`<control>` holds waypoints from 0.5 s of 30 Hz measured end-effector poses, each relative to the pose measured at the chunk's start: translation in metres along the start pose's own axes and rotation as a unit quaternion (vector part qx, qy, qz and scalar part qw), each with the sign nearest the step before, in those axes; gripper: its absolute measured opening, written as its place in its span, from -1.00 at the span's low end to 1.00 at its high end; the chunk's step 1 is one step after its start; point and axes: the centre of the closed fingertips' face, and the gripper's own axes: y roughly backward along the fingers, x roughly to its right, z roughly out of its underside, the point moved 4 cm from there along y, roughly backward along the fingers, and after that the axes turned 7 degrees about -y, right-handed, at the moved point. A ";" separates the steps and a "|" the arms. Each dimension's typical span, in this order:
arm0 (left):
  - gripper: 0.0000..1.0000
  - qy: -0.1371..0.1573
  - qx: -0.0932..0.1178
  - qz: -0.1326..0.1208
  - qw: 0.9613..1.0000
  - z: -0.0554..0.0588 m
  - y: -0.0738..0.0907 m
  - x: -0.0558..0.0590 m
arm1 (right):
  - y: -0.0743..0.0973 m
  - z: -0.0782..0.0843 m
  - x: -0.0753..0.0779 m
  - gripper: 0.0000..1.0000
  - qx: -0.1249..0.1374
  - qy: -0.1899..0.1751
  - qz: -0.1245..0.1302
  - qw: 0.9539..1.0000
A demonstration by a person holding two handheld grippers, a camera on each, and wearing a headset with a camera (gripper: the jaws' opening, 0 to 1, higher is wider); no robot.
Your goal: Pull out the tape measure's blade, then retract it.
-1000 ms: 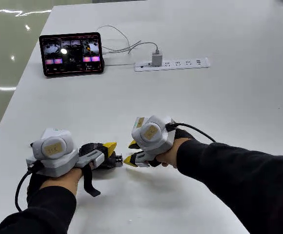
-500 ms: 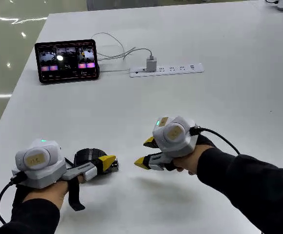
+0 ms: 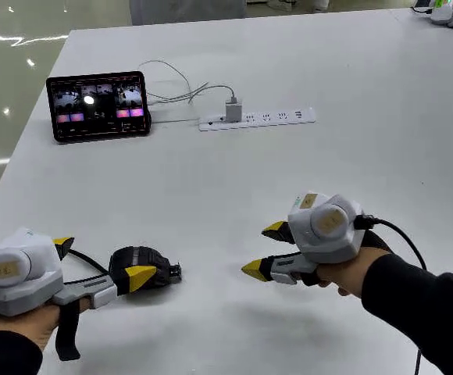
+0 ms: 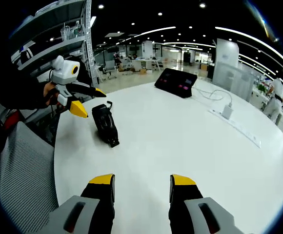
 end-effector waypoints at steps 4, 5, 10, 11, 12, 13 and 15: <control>0.99 -0.007 -0.014 0.020 1.000 0.006 0.004 0.000 | 0.016 0.013 0.009 -0.11 -0.003 -0.009 0.011 1.000; 0.99 -0.007 -0.012 0.026 1.000 0.006 0.005 0.001 | 0.019 0.016 0.010 -0.11 -0.003 -0.010 0.013 1.000; 0.99 -0.018 -0.008 0.040 0.999 0.005 0.014 0.001 | 0.041 0.035 0.019 -0.01 -0.010 -0.009 0.028 1.000; 0.99 -0.017 -0.008 0.042 0.999 0.005 0.015 0.000 | 0.045 0.039 0.021 0.01 -0.013 -0.011 0.032 0.999; 0.99 -0.016 -0.009 0.041 0.999 0.005 0.016 -0.002 | 0.050 0.044 0.024 0.02 -0.015 -0.013 0.036 0.999; 0.99 -0.014 -0.013 0.041 0.999 0.006 0.018 -0.003 | 0.054 0.047 0.026 0.02 -0.014 -0.015 0.038 0.999; 0.99 -0.012 -0.015 0.038 0.999 0.008 0.021 -0.007 | 0.062 0.055 0.030 0.04 -0.015 -0.020 0.046 0.999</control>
